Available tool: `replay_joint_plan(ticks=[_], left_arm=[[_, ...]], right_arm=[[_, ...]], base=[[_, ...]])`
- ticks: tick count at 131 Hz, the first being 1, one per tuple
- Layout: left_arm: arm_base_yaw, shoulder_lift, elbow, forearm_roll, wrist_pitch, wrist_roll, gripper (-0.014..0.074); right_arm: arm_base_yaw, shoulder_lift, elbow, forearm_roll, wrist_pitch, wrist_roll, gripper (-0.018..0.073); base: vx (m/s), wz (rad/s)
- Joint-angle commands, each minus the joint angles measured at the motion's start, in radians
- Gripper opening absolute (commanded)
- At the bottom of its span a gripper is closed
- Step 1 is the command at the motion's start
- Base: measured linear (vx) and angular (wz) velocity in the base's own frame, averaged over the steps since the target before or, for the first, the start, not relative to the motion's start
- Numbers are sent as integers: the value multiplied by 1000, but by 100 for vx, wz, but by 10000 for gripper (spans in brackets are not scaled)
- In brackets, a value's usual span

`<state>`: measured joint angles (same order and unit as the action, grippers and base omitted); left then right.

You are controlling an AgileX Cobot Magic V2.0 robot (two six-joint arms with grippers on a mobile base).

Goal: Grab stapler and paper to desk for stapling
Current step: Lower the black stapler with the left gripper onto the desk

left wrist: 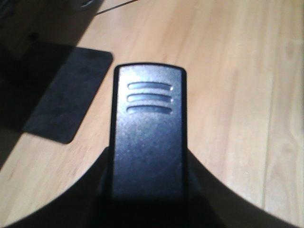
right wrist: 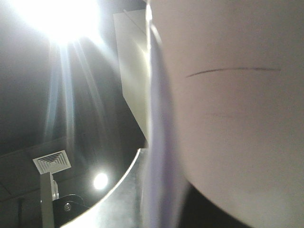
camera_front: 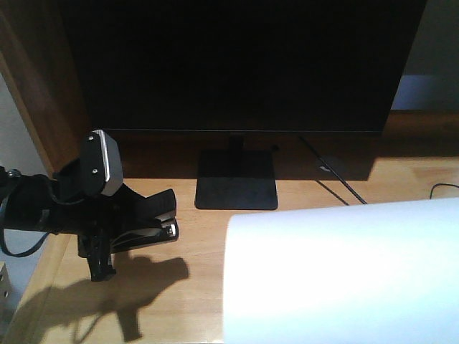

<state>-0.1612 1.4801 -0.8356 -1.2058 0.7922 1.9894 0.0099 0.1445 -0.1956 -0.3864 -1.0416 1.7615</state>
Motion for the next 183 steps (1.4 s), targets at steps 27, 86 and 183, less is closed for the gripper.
replay_joint_plan(ticks=[27, 86, 183], left_arm=[[4, 145, -105, -148, 175, 156, -8], [-19, 393, -224, -148, 270, 156, -8], [-71, 524, -246, -137, 227, 156, 17]], right_arm=[[0, 13, -28, 11, -28, -10, -6], [0, 13, -28, 11, -28, -10, -6], [0, 13, -28, 11, -28, -10, -6]], base=[[0, 0], [0, 0], [0, 0]])
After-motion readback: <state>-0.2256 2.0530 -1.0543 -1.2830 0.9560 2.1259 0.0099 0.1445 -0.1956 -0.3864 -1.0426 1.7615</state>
